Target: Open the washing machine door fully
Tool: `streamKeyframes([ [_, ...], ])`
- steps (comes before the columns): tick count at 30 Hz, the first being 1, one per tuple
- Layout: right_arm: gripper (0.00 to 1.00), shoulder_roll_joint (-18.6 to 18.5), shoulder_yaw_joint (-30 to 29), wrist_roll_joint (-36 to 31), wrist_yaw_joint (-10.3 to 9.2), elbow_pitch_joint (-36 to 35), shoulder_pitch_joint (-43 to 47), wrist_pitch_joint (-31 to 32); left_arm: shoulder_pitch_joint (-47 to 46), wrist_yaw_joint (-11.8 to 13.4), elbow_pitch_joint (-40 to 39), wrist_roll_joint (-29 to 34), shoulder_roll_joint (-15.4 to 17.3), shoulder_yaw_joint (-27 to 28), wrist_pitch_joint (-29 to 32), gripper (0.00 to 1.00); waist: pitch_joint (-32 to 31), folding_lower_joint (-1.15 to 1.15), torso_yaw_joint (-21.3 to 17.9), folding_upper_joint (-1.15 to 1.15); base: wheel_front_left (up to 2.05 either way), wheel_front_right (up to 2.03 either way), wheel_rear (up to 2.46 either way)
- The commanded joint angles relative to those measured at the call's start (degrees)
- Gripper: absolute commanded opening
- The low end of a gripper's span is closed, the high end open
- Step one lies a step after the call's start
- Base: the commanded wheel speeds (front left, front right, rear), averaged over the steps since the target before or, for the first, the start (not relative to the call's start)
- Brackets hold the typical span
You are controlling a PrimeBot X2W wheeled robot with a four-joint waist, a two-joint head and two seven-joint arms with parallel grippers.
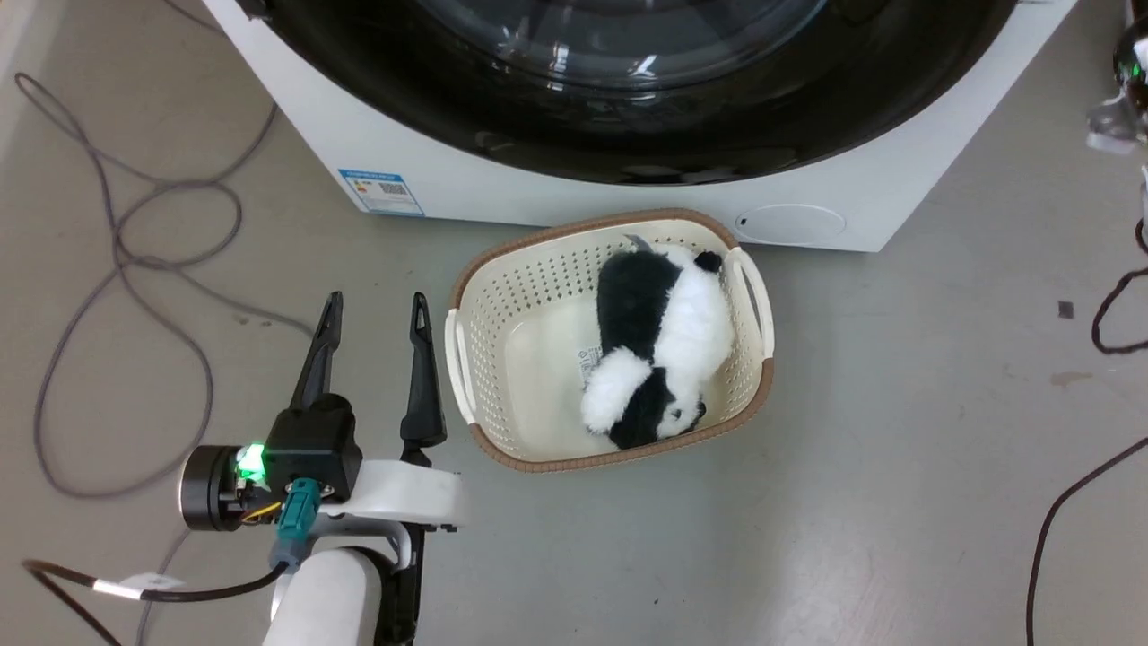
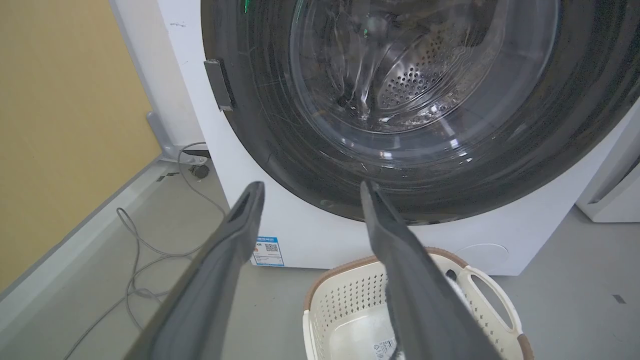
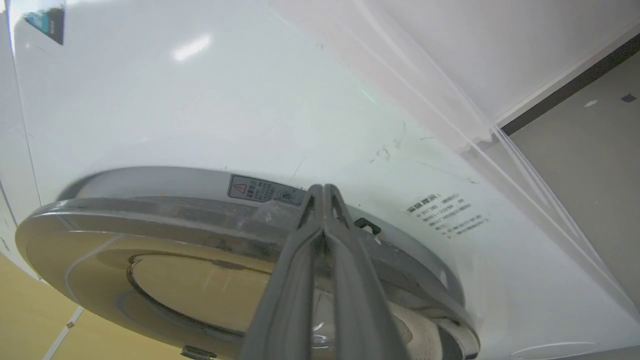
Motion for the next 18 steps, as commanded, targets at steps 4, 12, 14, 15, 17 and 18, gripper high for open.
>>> streamKeyframes([
  [4,0.0,-1.23,1.49,2.5,0.04,2.47,-4.03,0.88,-1.68,0.85,0.27,-0.49,0.06,-0.75,-0.97,1.0,0.75,0.0,0.59,0.0,0.0,0.0,0.0],
  [12,0.0,-2.34,5.66,5.21,0.04,5.14,-8.6,4.39,-2.73,1.86,0.46,-0.85,0.06,-1.58,-1.92,1.0,2.38,0.0,1.31,0.0,0.0,0.0,0.0],
  [14,0.0,-2.57,6.9,6.06,0.04,5.65,-9.32,5.89,-2.95,2.12,0.5,-0.91,0.06,-1.77,-2.16,1.0,2.7,0.0,1.4,0.0,0.0,0.0,0.0],
  [15,0.0,-2.66,7.39,6.67,0.04,5.92,-9.67,6.7,-3.05,2.23,0.55,-0.96,0.06,-1.89,-2.28,1.0,2.83,0.0,1.46,0.0,0.0,0.0,0.0],
  [17,0.0,-3.0,8.39,7.7,0.04,6.68,-10.39,8.1,-3.27,2.43,0.68,-1.07,0.06,-2.11,-2.52,1.0,3.08,0.0,1.56,0.0,0.0,0.0,0.0],
  [18,0.0,-3.14,8.88,8.29,0.04,7.12,-10.79,8.97,-3.39,2.52,0.76,-1.14,0.06,-2.22,-2.64,1.0,3.2,0.0,1.62,0.0,0.0,0.0,0.0],
])
